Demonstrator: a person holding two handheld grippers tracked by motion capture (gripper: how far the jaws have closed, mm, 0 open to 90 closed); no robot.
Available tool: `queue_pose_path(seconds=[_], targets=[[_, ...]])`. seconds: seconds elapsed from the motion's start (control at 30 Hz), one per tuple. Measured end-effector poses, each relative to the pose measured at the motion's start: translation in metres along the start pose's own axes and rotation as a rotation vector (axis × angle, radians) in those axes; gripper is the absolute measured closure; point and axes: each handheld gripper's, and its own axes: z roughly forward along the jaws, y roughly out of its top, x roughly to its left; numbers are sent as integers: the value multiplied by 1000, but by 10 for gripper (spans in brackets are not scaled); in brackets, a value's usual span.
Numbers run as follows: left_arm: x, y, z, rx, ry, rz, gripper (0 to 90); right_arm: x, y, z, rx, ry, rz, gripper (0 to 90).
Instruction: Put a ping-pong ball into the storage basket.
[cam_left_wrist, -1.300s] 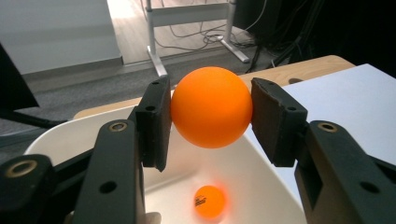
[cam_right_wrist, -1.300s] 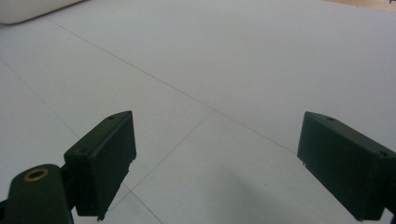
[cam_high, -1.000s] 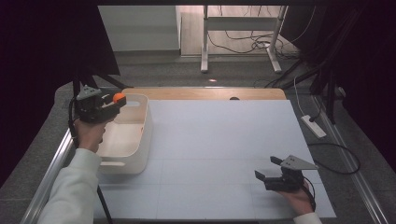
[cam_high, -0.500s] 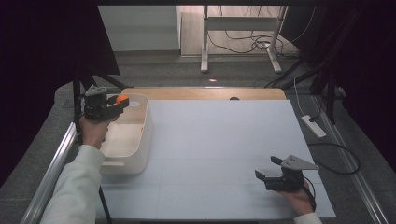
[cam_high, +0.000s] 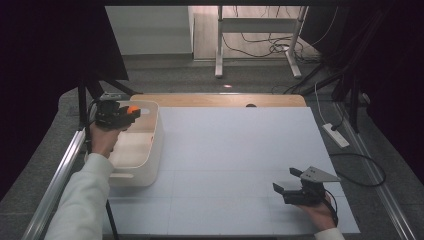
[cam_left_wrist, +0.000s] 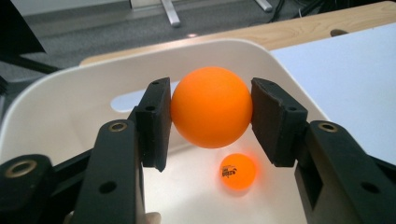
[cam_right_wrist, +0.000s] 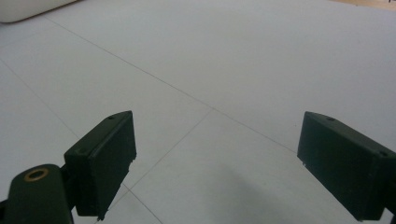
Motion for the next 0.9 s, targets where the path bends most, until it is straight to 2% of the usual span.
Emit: queue_pose_path(seconds=[0.23, 0.5, 0.7, 0.77, 0.9], targets=[[-1, -3, 9, 70, -2, 13, 505, 0, 0, 0, 3, 0, -1, 111], [-3, -2, 9, 75, -11, 15, 499, 0, 0, 0, 3, 0, -1, 112], [-4, -1, 5, 48, -12, 11, 495, 0, 0, 1, 4, -1, -1, 112], [-5, -1, 3, 33, -18, 11, 459, 0, 0, 0, 3, -1, -2, 111], [-6, 0, -3, -11, -15, 4, 285, 0, 0, 0, 3, -1, -2, 112]])
